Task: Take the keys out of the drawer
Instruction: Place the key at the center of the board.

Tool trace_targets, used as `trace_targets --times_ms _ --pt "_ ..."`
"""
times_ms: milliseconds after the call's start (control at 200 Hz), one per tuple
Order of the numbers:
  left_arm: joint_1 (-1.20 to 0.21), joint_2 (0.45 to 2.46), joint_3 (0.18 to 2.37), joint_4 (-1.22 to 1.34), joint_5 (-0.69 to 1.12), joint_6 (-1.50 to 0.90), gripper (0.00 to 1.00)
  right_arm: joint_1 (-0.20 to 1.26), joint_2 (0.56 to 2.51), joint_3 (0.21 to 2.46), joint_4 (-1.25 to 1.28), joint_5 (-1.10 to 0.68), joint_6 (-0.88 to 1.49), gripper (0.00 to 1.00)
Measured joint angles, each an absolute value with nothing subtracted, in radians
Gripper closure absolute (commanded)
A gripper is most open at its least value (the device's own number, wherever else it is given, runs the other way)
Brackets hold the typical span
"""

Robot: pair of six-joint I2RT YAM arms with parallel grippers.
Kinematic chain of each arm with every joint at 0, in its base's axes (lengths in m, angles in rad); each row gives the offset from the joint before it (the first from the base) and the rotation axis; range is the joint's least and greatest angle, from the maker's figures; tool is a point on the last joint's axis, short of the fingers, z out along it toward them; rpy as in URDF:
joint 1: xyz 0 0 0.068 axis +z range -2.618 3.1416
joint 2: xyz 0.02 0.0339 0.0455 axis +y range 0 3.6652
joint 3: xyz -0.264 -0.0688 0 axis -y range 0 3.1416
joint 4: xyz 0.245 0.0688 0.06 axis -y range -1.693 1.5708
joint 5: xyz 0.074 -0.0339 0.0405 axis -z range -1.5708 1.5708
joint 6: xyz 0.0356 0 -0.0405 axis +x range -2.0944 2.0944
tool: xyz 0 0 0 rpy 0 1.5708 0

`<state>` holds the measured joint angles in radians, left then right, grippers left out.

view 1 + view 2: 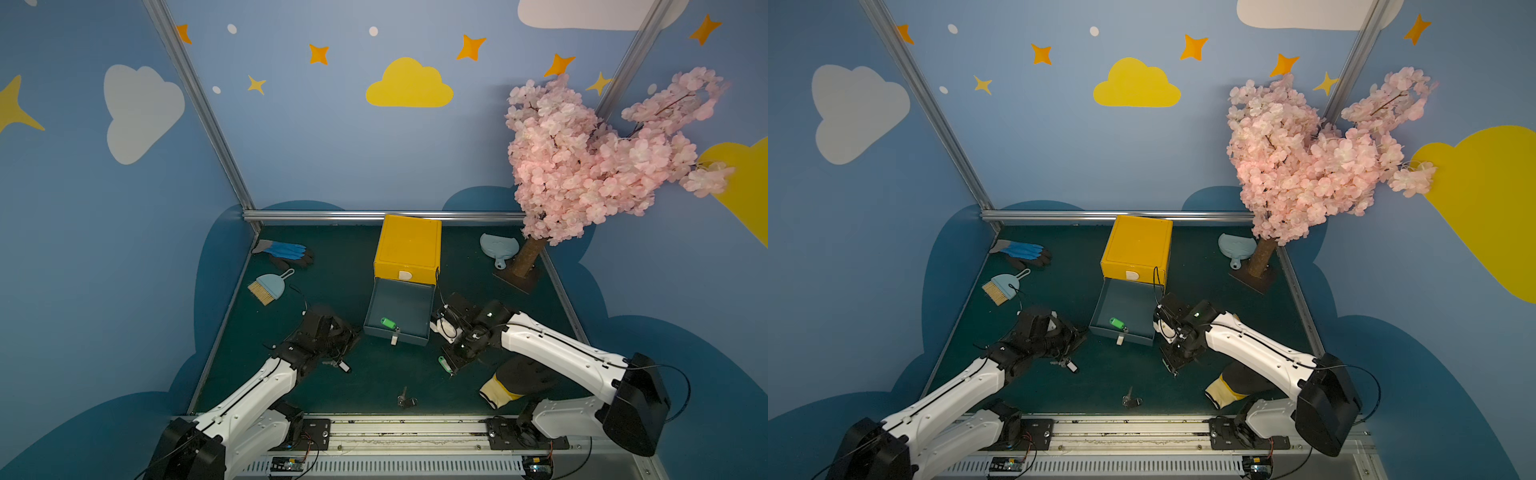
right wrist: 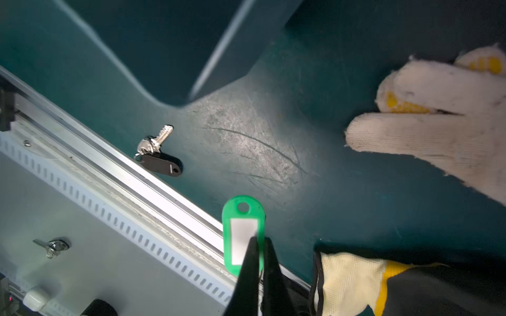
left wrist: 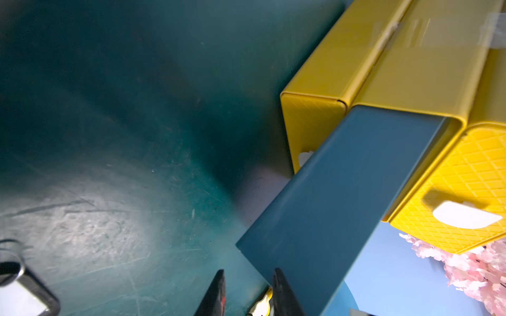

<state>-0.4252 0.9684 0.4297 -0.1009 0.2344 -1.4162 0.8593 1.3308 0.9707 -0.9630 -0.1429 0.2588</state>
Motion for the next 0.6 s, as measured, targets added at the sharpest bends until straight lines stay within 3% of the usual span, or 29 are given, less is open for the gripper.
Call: trace_targets --times_ms 35,185,405,601 --pt "-0.425 0.968 0.431 -0.104 0.236 -1.415 0.68 0.859 1.333 0.961 -0.948 -0.142 0.264 0.99" --pt "-0.424 0.961 0.431 -0.131 0.240 -1.414 0.68 0.859 1.346 0.957 -0.910 -0.132 0.278 0.81" --pt "-0.424 0.928 0.408 -0.124 0.244 -1.436 0.68 0.859 1.324 1.004 -0.955 -0.126 0.279 0.71" --pt "-0.424 0.903 0.329 -0.095 0.243 -1.469 0.68 0.859 1.353 1.247 -1.005 -0.167 0.260 0.65"
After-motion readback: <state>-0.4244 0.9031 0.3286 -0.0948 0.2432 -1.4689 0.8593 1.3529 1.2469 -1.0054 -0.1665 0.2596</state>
